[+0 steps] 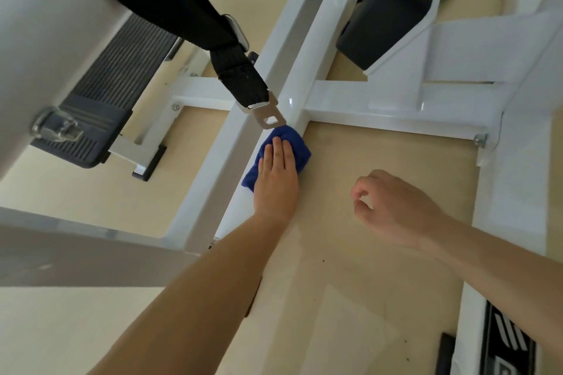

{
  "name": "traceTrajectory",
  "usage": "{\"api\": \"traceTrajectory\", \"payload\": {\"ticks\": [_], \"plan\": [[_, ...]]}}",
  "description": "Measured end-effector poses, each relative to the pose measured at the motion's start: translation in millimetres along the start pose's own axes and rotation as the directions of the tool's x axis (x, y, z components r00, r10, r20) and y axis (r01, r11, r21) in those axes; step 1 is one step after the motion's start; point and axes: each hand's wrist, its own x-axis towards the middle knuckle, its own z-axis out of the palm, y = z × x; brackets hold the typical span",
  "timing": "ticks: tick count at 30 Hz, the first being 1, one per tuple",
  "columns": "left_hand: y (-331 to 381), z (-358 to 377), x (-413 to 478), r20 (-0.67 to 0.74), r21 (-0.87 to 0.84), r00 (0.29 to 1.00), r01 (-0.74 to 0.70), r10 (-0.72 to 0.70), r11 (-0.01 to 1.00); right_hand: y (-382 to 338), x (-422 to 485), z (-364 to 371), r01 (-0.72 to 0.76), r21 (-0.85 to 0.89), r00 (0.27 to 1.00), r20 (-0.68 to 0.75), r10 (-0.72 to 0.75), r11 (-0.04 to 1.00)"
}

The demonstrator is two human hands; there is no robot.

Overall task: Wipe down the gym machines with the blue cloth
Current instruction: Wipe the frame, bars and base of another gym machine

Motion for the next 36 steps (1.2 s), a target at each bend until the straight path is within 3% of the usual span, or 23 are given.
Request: {"api": "traceTrajectory", "payload": {"ticks": [6,9,13,18,23,30,34,36], "plan": [[23,-22,57,0.019,-0.083,1.0,0.015,-0.013,0.996,4,3,-2,-0.023,0.005,1.0,0.002,0.023,1.0],[37,-37,85,-0.034,-0.264,0.999,0.012,-0.021,0.964,12,5,-8,-0.043,0.021,0.999,-0.025,0.044,0.999],[68,-43,114,-0.032,-0.407,0.99,-0.142,0.141,0.903,27,7,-13,-0.085,0.06,0.994,-0.069,0.089,0.995],[70,-25,124,-0.089,-0.319,0.936,-0.351,0.341,0.88,38,11,-11,-0.105,0.065,0.993,-0.056,0.108,0.992],[62,-29,140,-0.016,-0.418,0.993,-0.114,0.118,0.901,37,13,-8,-0.091,0.06,0.995,-0.03,0.093,0.994],[85,-21,85,-0.097,-0.41,0.969,-0.245,0.225,0.878,44,6,-11,-0.1,0.071,0.994,-0.037,0.103,0.992],[67,-34,95,-0.131,-0.46,0.991,-0.06,-0.001,0.886,45,2,-12,-0.079,0.075,0.996,-0.036,0.082,0.994],[70,-35,95,-0.155,-0.369,0.985,0.019,-0.081,0.929,45,-1,-13,-0.073,0.083,0.997,-0.029,0.076,0.994]]}}
